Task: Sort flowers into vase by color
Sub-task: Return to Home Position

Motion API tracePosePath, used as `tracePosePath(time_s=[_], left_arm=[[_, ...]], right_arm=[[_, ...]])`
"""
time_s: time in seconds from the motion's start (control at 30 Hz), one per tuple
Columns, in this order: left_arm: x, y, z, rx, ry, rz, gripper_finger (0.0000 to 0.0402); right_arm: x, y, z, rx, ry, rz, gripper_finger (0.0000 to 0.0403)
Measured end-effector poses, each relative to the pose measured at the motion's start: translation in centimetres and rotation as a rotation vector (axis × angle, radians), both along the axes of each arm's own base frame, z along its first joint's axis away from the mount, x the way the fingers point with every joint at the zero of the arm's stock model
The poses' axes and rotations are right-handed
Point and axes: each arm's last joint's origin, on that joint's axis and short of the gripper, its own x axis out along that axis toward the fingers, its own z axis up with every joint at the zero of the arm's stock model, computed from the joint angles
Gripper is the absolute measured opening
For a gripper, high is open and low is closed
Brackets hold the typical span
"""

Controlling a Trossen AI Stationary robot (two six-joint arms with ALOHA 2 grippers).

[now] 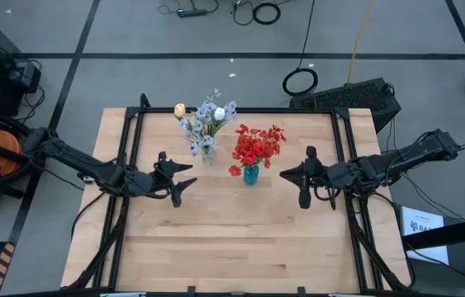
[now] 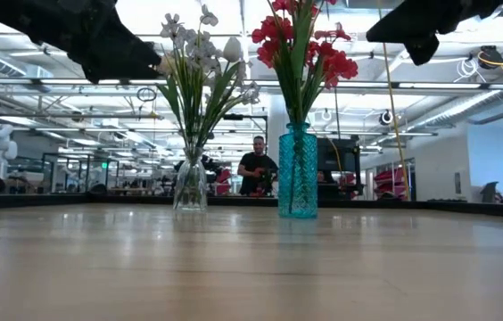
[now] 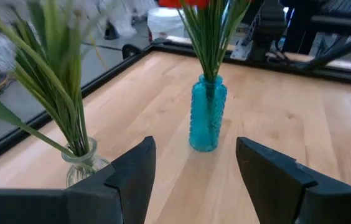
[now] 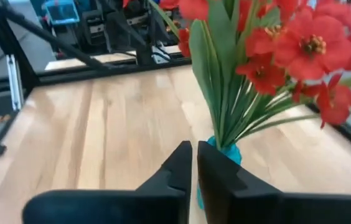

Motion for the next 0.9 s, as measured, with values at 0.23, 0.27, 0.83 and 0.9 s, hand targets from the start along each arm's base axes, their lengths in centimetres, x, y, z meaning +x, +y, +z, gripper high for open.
tracePosePath(time_s=[0.23,0.27,0.83,0.9], left_arm=[[-0.8,1.0,0.7,0.089,0.051,-0.179,0.0228],[-1.0,1.3,0.6,0.100,0.059,-0.180,0.0228],[-8.2,4.1,0.2,0.080,-0.199,-0.279,0.0228],[-8.5,4.1,-0.5,0.076,-0.269,-0.301,0.0228]], right_arm=[[-0.1,0.1,-0.1,0.015,0.008,0.026,0.0005],[-0.1,0.1,-0.2,0.011,0.019,0.027,0.0003],[-0.5,0.0,-1.3,0.068,0.126,0.006,0.0001],[-0.5,0.0,-1.3,0.066,0.126,0.007,0.0001]])
